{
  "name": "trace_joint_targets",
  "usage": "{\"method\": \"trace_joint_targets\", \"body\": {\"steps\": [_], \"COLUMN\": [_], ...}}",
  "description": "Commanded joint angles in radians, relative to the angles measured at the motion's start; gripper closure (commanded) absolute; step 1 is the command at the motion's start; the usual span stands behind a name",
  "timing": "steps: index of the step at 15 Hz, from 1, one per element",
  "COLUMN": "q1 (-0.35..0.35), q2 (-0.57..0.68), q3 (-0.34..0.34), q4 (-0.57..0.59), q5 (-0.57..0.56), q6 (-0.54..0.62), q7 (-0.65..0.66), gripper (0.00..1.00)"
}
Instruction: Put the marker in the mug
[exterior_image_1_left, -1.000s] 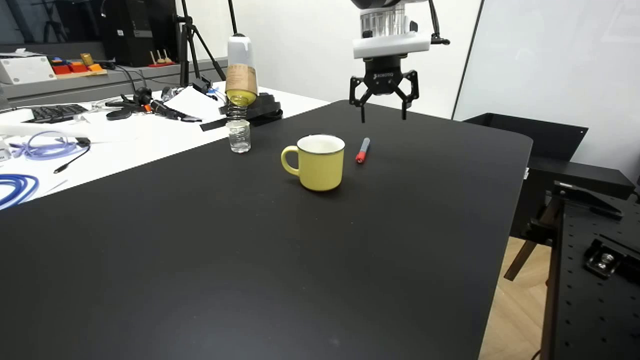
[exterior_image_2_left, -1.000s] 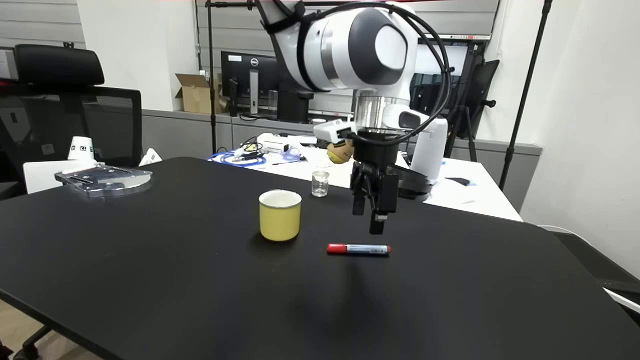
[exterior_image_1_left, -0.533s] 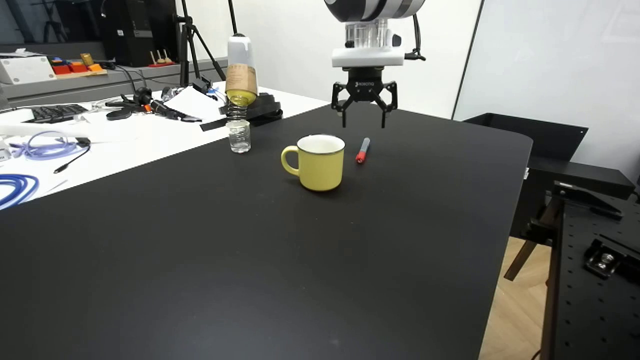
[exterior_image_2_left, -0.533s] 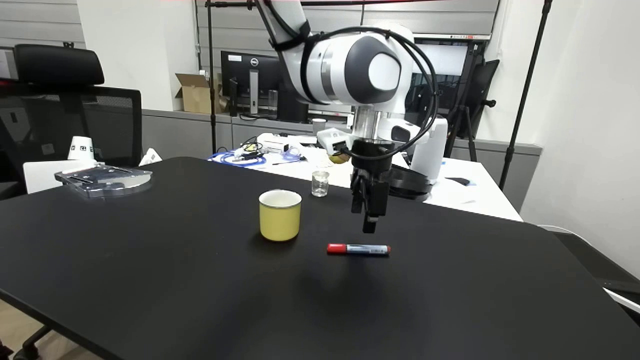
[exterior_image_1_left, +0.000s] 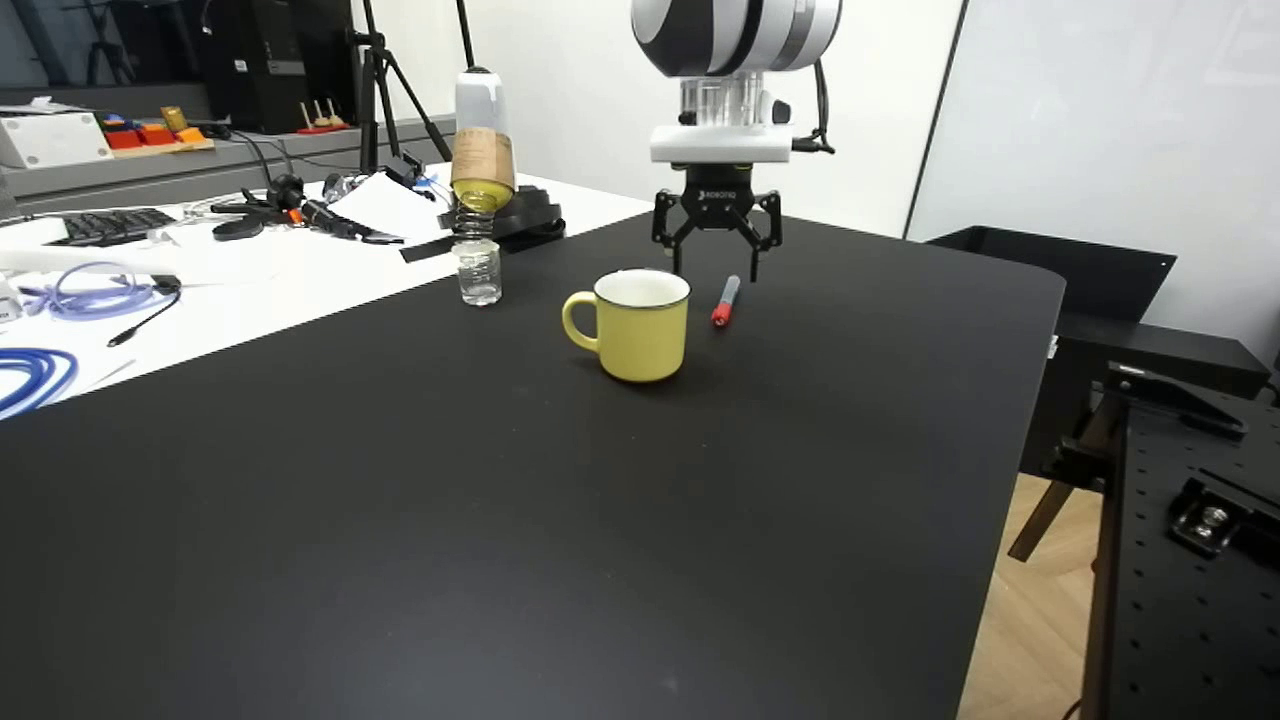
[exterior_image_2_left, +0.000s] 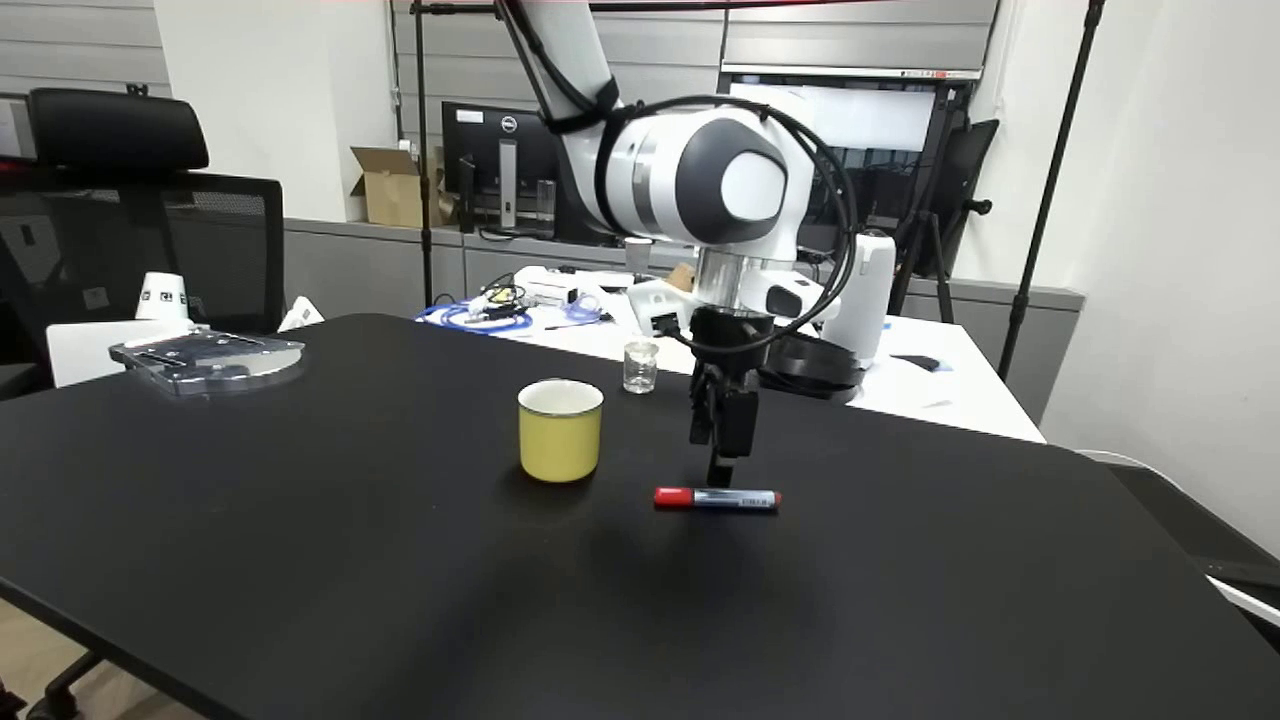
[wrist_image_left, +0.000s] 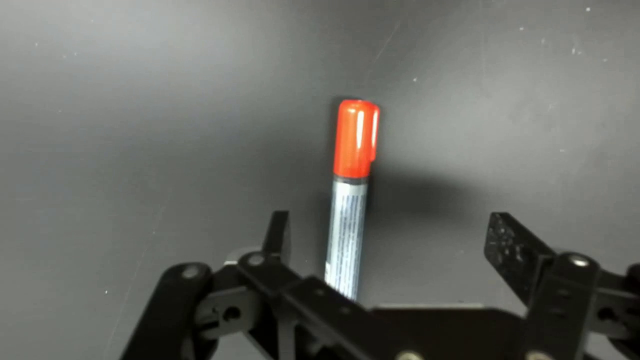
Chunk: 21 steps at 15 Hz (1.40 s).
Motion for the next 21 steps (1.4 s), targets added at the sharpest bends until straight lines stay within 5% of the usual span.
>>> {"method": "trace_joint_targets", "body": {"steps": [1,7,8,9,19,21], "q1": [0.002,0.005,0.009,0.012,0.019,0.033], "q2": [0.035,0.046,0.048,0.049,0.022,0.007], "q3": [0.001,-0.005,-0.009,-0.012,-0.031,-0.047], "q4": [0.028,0.011,0.010,0.008,-0.021,-0.030], "q5": [0.027,0.027,0.025,0.023,0.025,0.010], "q6": [-0.006,-0.010,-0.008,-0.001,0.056,0.072], "q7": [0.008,0.012,0.019,0.025,0.041,0.048], "gripper": [0.00,0.00,0.25,0.26,0.95,0.95]}}
